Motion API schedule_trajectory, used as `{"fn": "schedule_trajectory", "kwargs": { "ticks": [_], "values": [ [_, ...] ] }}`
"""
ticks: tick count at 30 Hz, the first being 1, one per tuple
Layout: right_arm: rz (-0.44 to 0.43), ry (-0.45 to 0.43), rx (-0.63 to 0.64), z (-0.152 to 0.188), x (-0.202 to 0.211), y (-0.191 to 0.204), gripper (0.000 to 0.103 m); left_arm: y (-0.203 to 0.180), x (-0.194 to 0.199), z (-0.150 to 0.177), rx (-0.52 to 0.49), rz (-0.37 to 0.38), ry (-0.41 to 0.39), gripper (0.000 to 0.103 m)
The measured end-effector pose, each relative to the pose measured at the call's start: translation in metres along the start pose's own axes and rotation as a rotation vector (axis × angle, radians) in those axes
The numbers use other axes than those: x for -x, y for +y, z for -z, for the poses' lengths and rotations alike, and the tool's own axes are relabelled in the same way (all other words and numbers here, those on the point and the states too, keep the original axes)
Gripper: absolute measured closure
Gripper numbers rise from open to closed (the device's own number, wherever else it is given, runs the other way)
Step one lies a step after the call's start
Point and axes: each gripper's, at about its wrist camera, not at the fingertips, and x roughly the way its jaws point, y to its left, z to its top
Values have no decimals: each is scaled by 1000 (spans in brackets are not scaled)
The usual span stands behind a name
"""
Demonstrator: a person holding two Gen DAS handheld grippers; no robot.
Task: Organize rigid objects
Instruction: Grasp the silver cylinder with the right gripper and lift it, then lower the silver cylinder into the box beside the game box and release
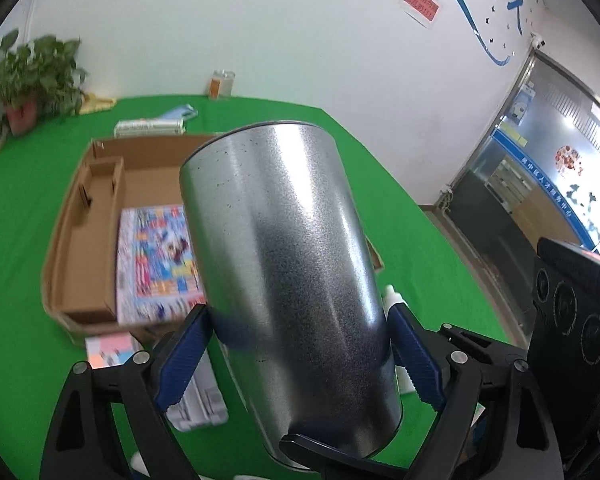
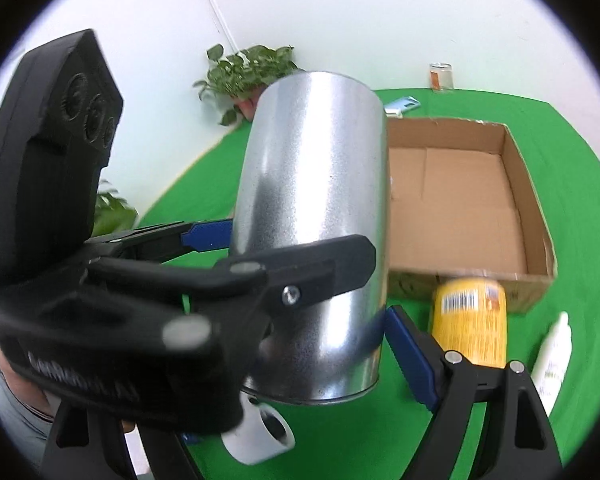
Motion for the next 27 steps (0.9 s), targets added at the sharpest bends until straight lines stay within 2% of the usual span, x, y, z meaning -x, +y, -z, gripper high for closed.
{"fn": "schedule_trajectory", "kwargs": {
  "ticks": [5, 11, 16, 22, 27],
  "values": [
    [-20, -2, -4, -29, 1, -10, 20, -20, 0, -44, -32, -27, -4, 16],
    [-9, 3, 13, -61, 5, -20, 20, -25, 1, -91, -38, -17, -17, 16],
    [15, 21, 14, -78, 5, -26, 20, -30, -13, -128, -53, 5, 13, 16],
    [38, 49, -20, -83, -2, -37, 20, -24, -44, -147, -50, 32, 55, 16],
    [28, 110, -66, -84, -26, -53, 20, -8, -87, -146, -30, 32, 121, 16]
  ]
}}
